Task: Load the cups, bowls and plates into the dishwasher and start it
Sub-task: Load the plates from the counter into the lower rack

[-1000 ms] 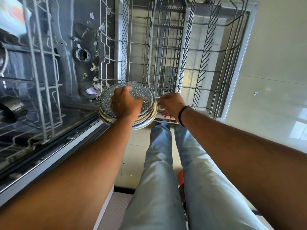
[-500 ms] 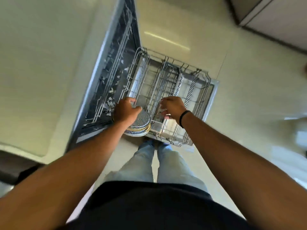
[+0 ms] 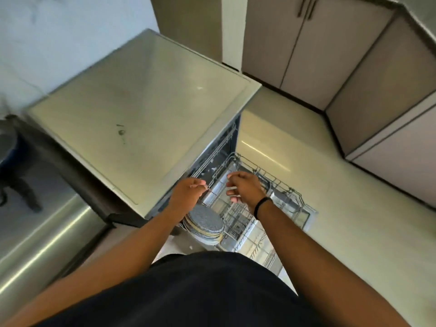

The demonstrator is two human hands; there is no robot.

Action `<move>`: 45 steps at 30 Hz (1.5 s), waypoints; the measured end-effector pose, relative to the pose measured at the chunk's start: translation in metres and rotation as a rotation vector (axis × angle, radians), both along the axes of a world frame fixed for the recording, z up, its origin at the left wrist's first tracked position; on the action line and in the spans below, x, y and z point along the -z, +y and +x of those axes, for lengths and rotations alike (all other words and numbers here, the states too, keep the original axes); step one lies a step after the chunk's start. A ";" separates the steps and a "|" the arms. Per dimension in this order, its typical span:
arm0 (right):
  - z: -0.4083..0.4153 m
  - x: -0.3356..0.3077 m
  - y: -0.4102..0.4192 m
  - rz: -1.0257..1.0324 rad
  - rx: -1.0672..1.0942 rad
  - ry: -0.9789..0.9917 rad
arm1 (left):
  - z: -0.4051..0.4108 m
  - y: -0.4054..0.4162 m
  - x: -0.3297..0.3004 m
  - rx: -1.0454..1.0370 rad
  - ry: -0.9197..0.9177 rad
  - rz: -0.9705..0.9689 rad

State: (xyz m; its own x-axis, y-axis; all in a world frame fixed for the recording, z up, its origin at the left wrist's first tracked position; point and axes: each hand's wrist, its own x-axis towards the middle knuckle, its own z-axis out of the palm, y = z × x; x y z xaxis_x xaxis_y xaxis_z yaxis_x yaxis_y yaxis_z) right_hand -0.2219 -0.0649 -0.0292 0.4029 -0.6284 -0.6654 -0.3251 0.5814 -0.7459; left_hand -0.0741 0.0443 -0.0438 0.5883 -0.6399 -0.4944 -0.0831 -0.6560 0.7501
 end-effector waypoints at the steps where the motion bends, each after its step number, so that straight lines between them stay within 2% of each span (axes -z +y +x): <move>1: 0.005 -0.004 0.000 -0.008 -0.003 -0.016 | 0.000 0.006 -0.006 -0.039 -0.005 -0.031; 7: 0.048 -0.020 0.026 -0.040 -0.141 -0.114 | 0.003 0.066 -0.026 -0.250 -0.092 -0.089; 12: 0.096 -0.040 0.067 -0.033 -0.325 -0.209 | 0.024 0.126 -0.054 -0.512 -0.199 -0.179; 18: 0.171 -0.071 0.146 -0.080 -0.586 -0.284 | 0.059 0.220 -0.091 -0.793 -0.358 -0.233; 24: 0.246 -0.094 0.254 -0.134 -0.805 -0.361 | 0.099 0.342 -0.094 -1.063 -0.327 -0.290; 35: 0.381 -0.102 0.525 -0.128 -1.120 -0.314 | 0.212 0.566 -0.070 -1.424 -0.276 -0.463; 40: 0.422 -0.102 0.605 -0.081 -1.121 -0.311 | 0.253 0.643 -0.061 -1.541 -0.194 -0.474; 45: 0.447 -0.093 0.646 -0.071 -1.123 -0.296 | 0.304 0.702 -0.055 -1.632 -0.148 -0.472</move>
